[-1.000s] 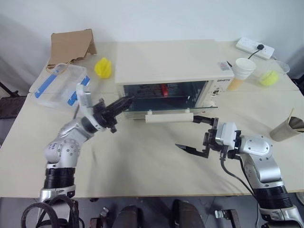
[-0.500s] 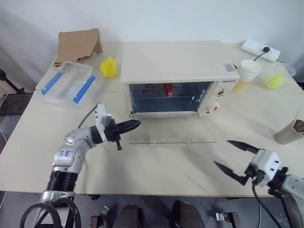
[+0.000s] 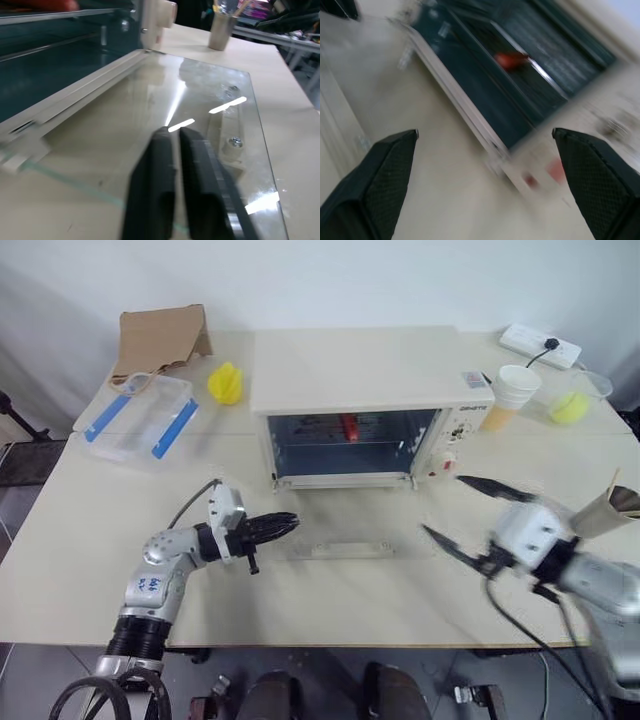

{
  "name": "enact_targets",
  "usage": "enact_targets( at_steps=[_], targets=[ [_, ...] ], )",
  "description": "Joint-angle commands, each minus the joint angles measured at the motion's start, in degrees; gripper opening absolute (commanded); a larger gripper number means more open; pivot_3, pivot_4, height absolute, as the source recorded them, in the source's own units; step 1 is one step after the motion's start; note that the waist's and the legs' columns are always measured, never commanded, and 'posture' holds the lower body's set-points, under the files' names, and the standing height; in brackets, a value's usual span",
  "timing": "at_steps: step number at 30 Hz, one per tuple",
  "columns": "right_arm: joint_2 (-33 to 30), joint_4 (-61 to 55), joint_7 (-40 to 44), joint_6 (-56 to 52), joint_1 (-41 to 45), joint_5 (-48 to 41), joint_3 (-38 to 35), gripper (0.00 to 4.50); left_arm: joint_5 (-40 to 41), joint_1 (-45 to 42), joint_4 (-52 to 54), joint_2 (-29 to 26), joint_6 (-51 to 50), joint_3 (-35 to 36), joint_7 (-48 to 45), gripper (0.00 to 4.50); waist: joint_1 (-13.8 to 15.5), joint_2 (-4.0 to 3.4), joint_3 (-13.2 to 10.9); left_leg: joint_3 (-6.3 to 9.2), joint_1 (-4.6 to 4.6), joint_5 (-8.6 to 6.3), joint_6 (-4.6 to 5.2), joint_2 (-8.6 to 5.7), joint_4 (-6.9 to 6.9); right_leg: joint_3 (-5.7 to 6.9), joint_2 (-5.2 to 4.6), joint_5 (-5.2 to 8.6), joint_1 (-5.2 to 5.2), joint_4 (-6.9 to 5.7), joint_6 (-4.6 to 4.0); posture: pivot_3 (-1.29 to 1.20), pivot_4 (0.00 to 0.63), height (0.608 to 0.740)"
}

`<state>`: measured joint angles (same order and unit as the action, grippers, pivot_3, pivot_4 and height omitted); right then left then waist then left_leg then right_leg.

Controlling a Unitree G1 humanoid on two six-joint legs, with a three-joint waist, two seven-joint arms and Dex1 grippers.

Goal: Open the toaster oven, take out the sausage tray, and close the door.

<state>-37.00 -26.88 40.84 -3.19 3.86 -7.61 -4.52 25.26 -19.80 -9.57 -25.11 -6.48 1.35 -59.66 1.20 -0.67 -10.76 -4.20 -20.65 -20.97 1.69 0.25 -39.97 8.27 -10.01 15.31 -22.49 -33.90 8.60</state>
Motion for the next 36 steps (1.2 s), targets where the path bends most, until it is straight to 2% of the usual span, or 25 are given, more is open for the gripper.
enact_targets(
  at_steps=[1,7,14,18,21,32,36],
  targets=[
    [2.4,0.2,-4.8,-1.0,6.4,7.5,5.8,4.50,2.0,0.9,3.4,0.1,0.5,2.4,0.5,1.78,0.2,0.00,0.0,0.01,-0.02,0.00,0.00,-0.01,-0.02,0.00,0.00,0.00,-0.01,-0.01,0.00,0.00,0.150,0.740],
    [6.2,16.6,-16.6,3.4,23.2,28.9,16.0,4.50,5.1,4.1,7.5,-0.6,-0.3,6.8,2.0,3.52,-0.6,0.02,0.0,0.13,-0.31,0.01,0.02,-0.04,-0.15,0.04,0.00,0.00,-0.15,-0.02,0.00,0.00,0.150,0.740],
    [9.9,29.2,-24.7,0.8,32.5,42.2,22.2,4.50,5.5,6.0,9.9,-0.5,-1.3,7.9,3.2,3.52,-1.6,0.02,0.0,0.29,-0.57,0.01,0.00,-0.03,-0.05,0.45,0.01,-0.01,-0.18,-0.06,0.01,0.00,0.150,0.740],
    [11.3,32.0,-25.1,0.0,34.6,44.5,23.4,4.50,5.4,6.3,10.5,-0.2,-1.4,7.8,3.6,3.52,-1.8,0.02,0.0,0.30,-0.60,0.01,-0.01,-0.01,-0.03,0.53,0.03,-0.01,-0.18,-0.05,0.01,0.00,0.150,0.740],
    [11.5,33.0,-24.6,-0.3,34.9,45.2,23.7,3.86,5.5,6.4,10.6,0.1,-1.3,7.9,3.9,3.57,-1.8,0.02,0.0,0.31,-0.60,0.01,-0.01,-0.01,-0.03,0.58,0.03,-0.01,-0.13,-0.05,0.01,0.00,0.150,0.740],
    [12.0,33.0,-25.1,-0.1,36.3,46.6,24.0,0.02,6.2,5.2,10.2,0.6,-2.3,7.3,3.5,3.57,-2.9,0.02,0.0,0.36,-0.59,0.01,-0.02,0.00,-0.03,0.62,0.03,0.00,-0.12,-0.04,0.01,0.00,0.150,0.740],
    [11.5,32.5,-25.1,0.7,37.1,46.6,23.3,0.02,7.5,3.6,10.1,0.5,-3.7,7.5,2.8,3.57,-2.9,0.02,0.0,0.40,-0.59,0.02,-0.03,0.02,-0.04,0.62,0.05,0.00,-0.12,-0.04,0.01,0.00,0.150,0.740]
  ],
)
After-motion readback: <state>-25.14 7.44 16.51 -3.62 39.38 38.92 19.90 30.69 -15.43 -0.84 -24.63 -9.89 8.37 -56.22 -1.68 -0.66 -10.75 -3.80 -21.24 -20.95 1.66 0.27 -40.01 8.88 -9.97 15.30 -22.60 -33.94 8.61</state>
